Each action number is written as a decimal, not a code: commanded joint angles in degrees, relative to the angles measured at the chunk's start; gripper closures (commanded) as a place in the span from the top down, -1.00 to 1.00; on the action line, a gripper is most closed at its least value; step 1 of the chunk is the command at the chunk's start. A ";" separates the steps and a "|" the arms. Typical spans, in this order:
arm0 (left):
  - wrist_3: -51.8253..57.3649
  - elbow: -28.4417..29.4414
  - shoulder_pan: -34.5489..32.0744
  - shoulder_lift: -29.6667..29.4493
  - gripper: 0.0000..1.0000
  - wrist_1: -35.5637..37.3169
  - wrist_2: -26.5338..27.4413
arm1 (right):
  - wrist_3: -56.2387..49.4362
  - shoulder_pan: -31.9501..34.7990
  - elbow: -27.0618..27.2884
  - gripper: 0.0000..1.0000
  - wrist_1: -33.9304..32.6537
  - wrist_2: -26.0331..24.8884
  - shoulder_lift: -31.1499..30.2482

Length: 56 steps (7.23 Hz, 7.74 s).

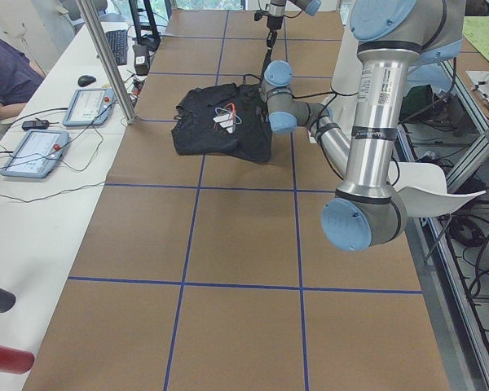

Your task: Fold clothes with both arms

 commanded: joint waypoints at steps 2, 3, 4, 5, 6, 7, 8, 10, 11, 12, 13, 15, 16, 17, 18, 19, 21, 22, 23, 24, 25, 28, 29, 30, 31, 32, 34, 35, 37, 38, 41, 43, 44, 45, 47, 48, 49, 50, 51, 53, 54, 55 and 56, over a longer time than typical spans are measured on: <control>2.58 3.97 -3.74 -8.75 -1.00 7.52 -0.06 | -3.90 3.67 -3.35 -1.00 -11.73 -0.11 12.09; 3.11 8.09 -5.40 -11.39 -1.00 7.27 0.12 | -4.00 5.24 -7.54 -1.00 -13.62 -0.11 16.84; 4.94 11.62 -6.81 -13.67 -1.00 7.44 0.12 | -5.74 6.65 -11.85 -1.00 -13.64 -0.02 20.02; 7.13 14.87 -8.22 -15.26 -1.00 7.27 0.12 | -10.20 8.32 -14.07 -1.00 -13.81 0.33 21.71; 8.72 17.51 -9.36 -16.58 -1.00 7.18 0.04 | -11.38 9.64 -15.48 -1.00 -13.81 0.42 22.51; 10.74 19.54 -10.51 -16.86 -1.00 6.66 -0.05 | -12.52 11.48 -17.15 -1.00 -13.90 1.81 24.25; 12.85 20.87 -12.00 -17.21 -1.00 6.48 -0.05 | -13.57 13.93 -18.56 -1.00 -13.99 4.43 25.58; 13.22 24.72 -13.23 -18.79 -1.00 5.35 -0.05 | -15.59 17.11 -22.06 -1.00 -13.99 5.69 28.38; 13.22 27.97 -13.24 -18.88 -1.00 1.85 -0.05 | -15.87 17.47 -25.57 -1.00 -13.90 5.78 31.01; 13.22 31.22 -13.33 -18.88 -1.00 -2.01 -0.05 | -16.48 17.74 -28.56 -1.00 -13.90 5.78 33.30; 13.22 33.77 -13.24 -19.06 -1.00 -3.88 0.04 | -16.48 17.74 -31.20 -1.00 -13.81 5.69 35.50; 13.22 40.53 -13.15 -22.99 -1.00 -4.95 2.84 | -16.48 17.74 -38.31 -1.00 -13.20 5.43 40.60; 13.13 43.52 -12.98 -24.41 -1.00 -5.65 2.94 | -16.66 17.74 -41.39 -1.00 -13.11 5.25 42.53; 13.13 47.12 -12.89 -25.64 -1.00 -8.26 3.02 | -17.62 17.74 -44.03 -1.00 -13.11 5.16 44.03; 13.13 50.12 -12.89 -26.43 -1.00 -10.29 3.20 | -19.02 18.00 -45.80 -1.00 -13.11 5.08 44.31; 13.22 52.93 -12.54 -27.83 -1.00 -11.27 5.20 | -19.82 18.44 -46.86 -1.00 -13.11 5.08 44.40; 14.35 56.28 -12.19 -28.81 -1.00 -12.76 6.01 | -20.44 18.79 -51.24 -1.00 -12.67 5.08 47.11; 14.36 58.13 -12.19 -28.81 -1.00 -14.60 6.10 | -20.44 18.79 -52.40 -1.00 -12.58 5.08 47.47; 14.36 59.19 -12.10 -28.90 -1.00 -15.57 6.88 | -20.44 18.79 -53.02 -1.00 -12.49 5.08 47.48; 14.36 59.46 -12.01 -28.90 -1.00 -15.58 6.98 | -20.44 18.79 -53.89 -1.00 -10.75 4.99 47.48; 14.36 59.55 -12.01 -28.90 -1.00 -15.58 7.33 | -20.44 19.05 -55.29 -1.00 -8.82 4.81 47.48; 14.45 59.64 -11.92 -29.51 -0.94 -15.67 7.33 | -21.32 19.23 -55.66 -1.00 -8.36 4.64 47.56; 14.80 59.55 -11.92 -29.60 -0.14 -15.76 7.24 | -21.23 19.23 -55.66 -0.65 -8.36 4.64 47.56; 16.54 59.38 -11.92 -29.43 0.99 -17.59 7.24 | -21.23 19.23 -55.75 0.95 -8.36 4.55 47.56; 19.95 59.11 -12.36 -29.17 1.00 -18.39 6.55 | -21.49 20.02 -55.75 0.98 -8.54 4.72 48.35; 23.12 58.94 -13.06 -29.08 1.00 -18.31 4.97 | -22.71 20.63 -55.75 0.98 -8.89 5.25 48.79; 23.68 51.35 -13.42 -23.42 1.00 -17.96 -0.83 | -26.92 22.56 -55.31 0.98 -9.24 9.97 48.27; 23.59 45.02 -13.16 -19.19 1.00 -17.78 -1.19 | -29.55 23.18 -54.87 0.98 -9.15 11.56 47.31; 22.89 41.19 -11.50 -16.69 1.00 -17.87 -2.42 | -30.02 22.92 -50.59 0.99 -8.45 11.49 44.24; 22.54 39.96 -8.70 -15.29 1.00 -18.22 -2.77 | -30.02 22.75 -47.34 0.99 -8.45 11.58 42.31; 15.00 35.12 -0.35 -7.92 1.00 -23.02 -1.90 | -29.84 21.87 -43.88 0.99 -8.45 11.41 39.92; 10.77 35.56 4.31 -7.55 0.96 -24.63 2.20 | -29.84 21.87 -43.88 0.99 -8.45 11.32 39.65; 9.37 35.21 4.42 -7.63 0.63 -24.72 2.23 | -29.84 21.96 -43.80 0.99 -8.45 11.23 39.65; 9.35 35.29 4.42 -7.55 0.16 -24.72 1.80 | -29.84 21.96 -43.80 0.99 -8.45 11.23 39.65; 9.88 35.29 3.99 -7.37 -0.15 -24.72 1.79 | -29.58 21.87 -43.45 0.99 -8.45 11.14 39.65; 9.97 35.38 3.46 -7.37 -0.11 -24.64 1.88 | -29.49 21.87 -43.36 0.99 -8.45 11.05 39.65; 9.88 35.47 3.02 -7.37 0.24 -24.55 2.32 | -29.49 21.78 -43.36 0.99 -8.45 11.05 39.65; 9.88 35.38 2.67 -7.11 0.41 -24.55 2.32 | -29.32 21.69 -42.92 0.99 -8.45 10.88 39.65; 9.88 35.38 2.58 -6.76 0.45 -24.55 2.15 | -29.23 21.69 -42.39 0.99 -8.45 10.79 39.65; 9.88 35.47 2.58 -6.67 0.20 -24.55 2.06 | -29.14 21.52 -42.39 0.99 -8.45 10.61 39.65; 9.71 35.38 2.67 -6.67 0.01 -24.64 1.88 | -29.14 21.52 -42.39 0.99 -8.45 10.61 39.65; 9.62 35.38 2.67 -6.75 -0.23 -24.72 1.80 | -29.14 21.52 -42.39 0.99 -8.45 10.61 39.65; 9.44 35.21 2.67 -6.93 -0.69 -24.72 1.71 | -29.14 21.52 -42.39 0.99 -8.45 10.61 39.65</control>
